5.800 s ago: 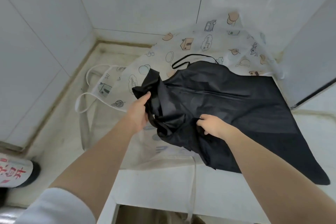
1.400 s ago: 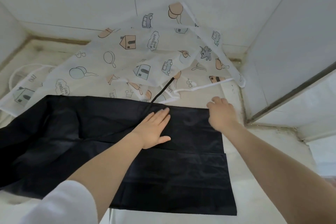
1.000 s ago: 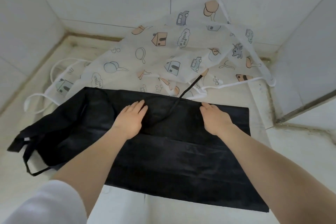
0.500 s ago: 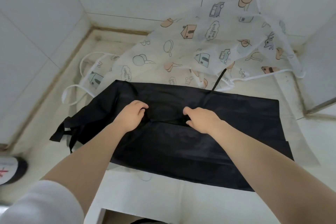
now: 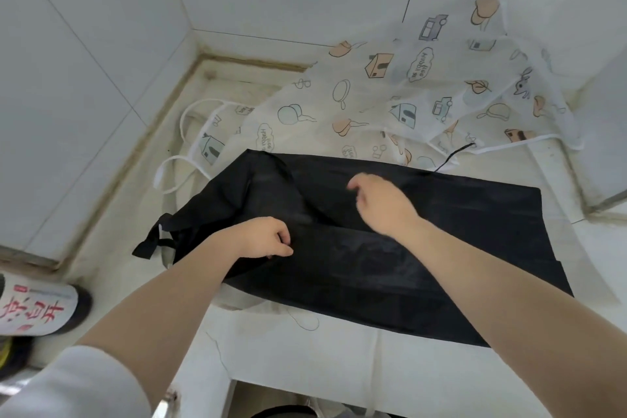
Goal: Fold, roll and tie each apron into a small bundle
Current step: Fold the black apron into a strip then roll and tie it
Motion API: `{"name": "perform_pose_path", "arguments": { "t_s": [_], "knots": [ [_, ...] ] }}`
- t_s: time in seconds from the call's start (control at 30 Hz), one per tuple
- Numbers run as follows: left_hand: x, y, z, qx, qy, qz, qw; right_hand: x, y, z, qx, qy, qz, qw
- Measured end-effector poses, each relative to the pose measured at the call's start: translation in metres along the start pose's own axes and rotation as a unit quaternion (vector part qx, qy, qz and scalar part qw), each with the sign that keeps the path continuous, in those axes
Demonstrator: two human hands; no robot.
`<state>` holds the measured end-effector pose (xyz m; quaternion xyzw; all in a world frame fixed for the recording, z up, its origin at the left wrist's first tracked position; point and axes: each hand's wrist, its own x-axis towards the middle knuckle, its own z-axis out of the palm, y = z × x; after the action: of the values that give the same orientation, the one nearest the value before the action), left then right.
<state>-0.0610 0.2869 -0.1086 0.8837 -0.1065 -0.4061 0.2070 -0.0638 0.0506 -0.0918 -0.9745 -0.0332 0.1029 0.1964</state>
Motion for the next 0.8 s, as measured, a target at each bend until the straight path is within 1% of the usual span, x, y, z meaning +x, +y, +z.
{"name": "perform_pose_path", "arguments": {
  "t_s": [0.07, 0.1, 0.17, 0.27, 0.33, 0.37, 0.43, 0.47, 0.5, 0.53, 0.57, 0.6, 0.63, 0.67, 0.73, 0.8],
  "knots": [
    [0.001, -0.001, 0.002, -0.003, -0.027, -0.010, 1.000, -0.002, -0.019, 0.013, -0.016, -0.069, -0.097, 0.993],
    [0.001, -0.001, 0.003, -0.016, -0.037, -0.014, 0.999, -0.002, -0.026, 0.020, -0.017, -0.097, -0.123, 0.988],
    [0.001, 0.000, 0.005, -0.063, -0.040, -0.021, 0.997, 0.000, -0.036, 0.032, -0.017, -0.131, -0.137, 0.982],
    [0.004, 0.002, 0.008, -0.162, 0.002, -0.011, 0.987, 0.004, -0.041, 0.044, -0.026, -0.164, -0.118, 0.979],
    [0.008, 0.007, 0.012, -0.221, 0.050, -0.011, 0.974, 0.006, -0.041, 0.048, -0.018, -0.169, -0.095, 0.981],
    [0.011, 0.010, 0.014, -0.255, 0.065, -0.026, 0.965, 0.006, -0.040, 0.049, -0.017, -0.169, -0.089, 0.982],
    [0.017, 0.017, 0.017, -0.345, 0.059, -0.079, 0.934, 0.006, -0.037, 0.051, -0.023, -0.165, -0.082, 0.983],
    [0.018, 0.020, 0.019, -0.365, 0.045, -0.097, 0.925, 0.005, -0.034, 0.054, -0.016, -0.158, -0.075, 0.984],
    [0.018, 0.022, 0.019, -0.348, 0.030, -0.103, 0.931, 0.005, -0.032, 0.056, 0.012, -0.145, -0.061, 0.987],
    [0.018, 0.022, 0.020, -0.307, 0.014, -0.096, 0.947, 0.004, -0.029, 0.058, 0.059, -0.129, -0.037, 0.989],
    [0.017, 0.021, 0.021, -0.272, -0.004, -0.075, 0.959, 0.003, -0.027, 0.059, 0.116, -0.112, -0.011, 0.987],
    [0.017, 0.020, 0.023, -0.257, -0.019, -0.052, 0.965, 0.002, -0.023, 0.061, 0.169, -0.097, 0.010, 0.981],
    [0.016, 0.020, 0.023, -0.269, -0.034, -0.041, 0.962, 0.000, -0.020, 0.062, 0.201, -0.087, 0.022, 0.975],
    [0.017, 0.019, 0.025, -0.292, -0.047, -0.038, 0.954, -0.002, -0.018, 0.063, 0.209, -0.084, 0.025, 0.974],
    [0.019, 0.017, 0.026, -0.326, -0.058, -0.034, 0.943, -0.005, -0.014, 0.063, 0.211, -0.090, 0.019, 0.973],
    [0.020, 0.019, 0.028, -0.337, -0.062, -0.029, 0.939, -0.008, -0.012, 0.060, 0.204, -0.098, 0.007, 0.974]
  ]
}}
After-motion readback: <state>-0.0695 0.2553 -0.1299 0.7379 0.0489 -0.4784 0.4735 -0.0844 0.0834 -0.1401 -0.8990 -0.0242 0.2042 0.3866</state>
